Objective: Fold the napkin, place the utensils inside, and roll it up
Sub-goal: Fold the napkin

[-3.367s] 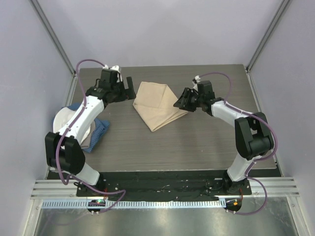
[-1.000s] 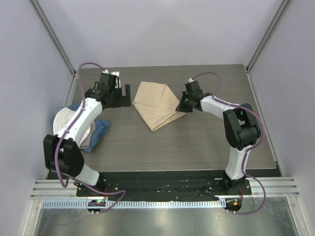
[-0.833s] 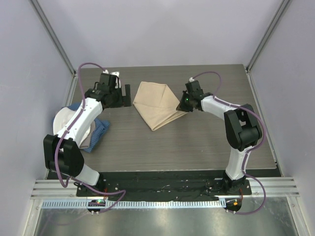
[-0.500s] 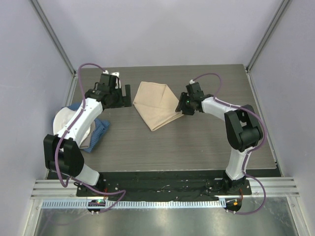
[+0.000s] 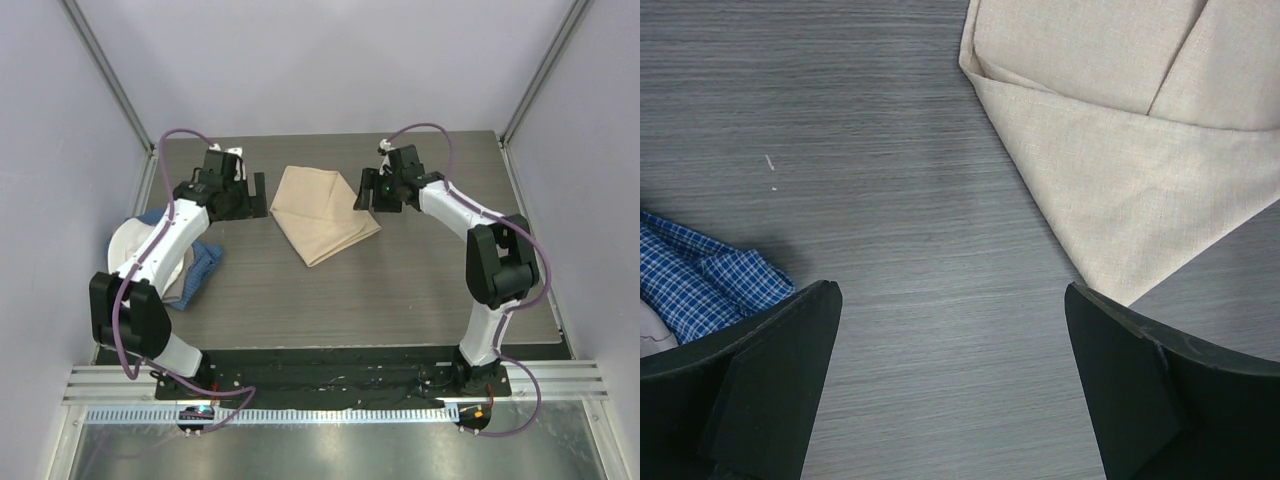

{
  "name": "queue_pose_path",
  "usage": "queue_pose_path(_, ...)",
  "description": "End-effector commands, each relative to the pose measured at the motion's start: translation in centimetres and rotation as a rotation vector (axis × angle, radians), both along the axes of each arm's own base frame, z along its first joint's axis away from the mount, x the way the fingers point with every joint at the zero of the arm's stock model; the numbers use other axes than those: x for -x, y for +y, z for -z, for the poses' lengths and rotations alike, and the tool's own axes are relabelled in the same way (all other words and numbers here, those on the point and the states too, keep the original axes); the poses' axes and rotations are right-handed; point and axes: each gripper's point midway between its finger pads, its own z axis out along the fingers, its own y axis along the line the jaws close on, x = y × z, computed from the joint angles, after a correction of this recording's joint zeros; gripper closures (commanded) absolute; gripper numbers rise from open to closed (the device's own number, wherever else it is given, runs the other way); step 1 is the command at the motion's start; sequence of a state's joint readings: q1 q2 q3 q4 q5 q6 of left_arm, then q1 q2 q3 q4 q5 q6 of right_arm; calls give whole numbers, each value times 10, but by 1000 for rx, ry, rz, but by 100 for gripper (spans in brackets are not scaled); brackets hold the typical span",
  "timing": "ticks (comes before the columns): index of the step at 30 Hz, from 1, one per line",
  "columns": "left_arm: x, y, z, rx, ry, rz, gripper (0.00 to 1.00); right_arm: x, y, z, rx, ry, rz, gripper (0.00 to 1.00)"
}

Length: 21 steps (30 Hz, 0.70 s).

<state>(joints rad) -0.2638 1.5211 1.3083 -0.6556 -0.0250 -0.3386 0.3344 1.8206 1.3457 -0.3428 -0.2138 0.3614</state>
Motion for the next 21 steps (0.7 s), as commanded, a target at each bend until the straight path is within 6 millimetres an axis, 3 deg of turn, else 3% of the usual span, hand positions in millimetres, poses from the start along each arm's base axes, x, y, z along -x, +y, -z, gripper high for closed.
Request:
queue_pose_path(1, -5, 1, -6, 13, -28, -27, 0, -1, -3, 19, 90, 34, -166, 30)
queue_pose_path(8, 2, 1, 1, 34, -1, -60, 0, -13, -6, 34, 147, 7, -230, 29)
queue_pose_path(21, 13, 5, 13, 33, 26, -85, 0, -15, -13, 60, 165, 60, -222, 32)
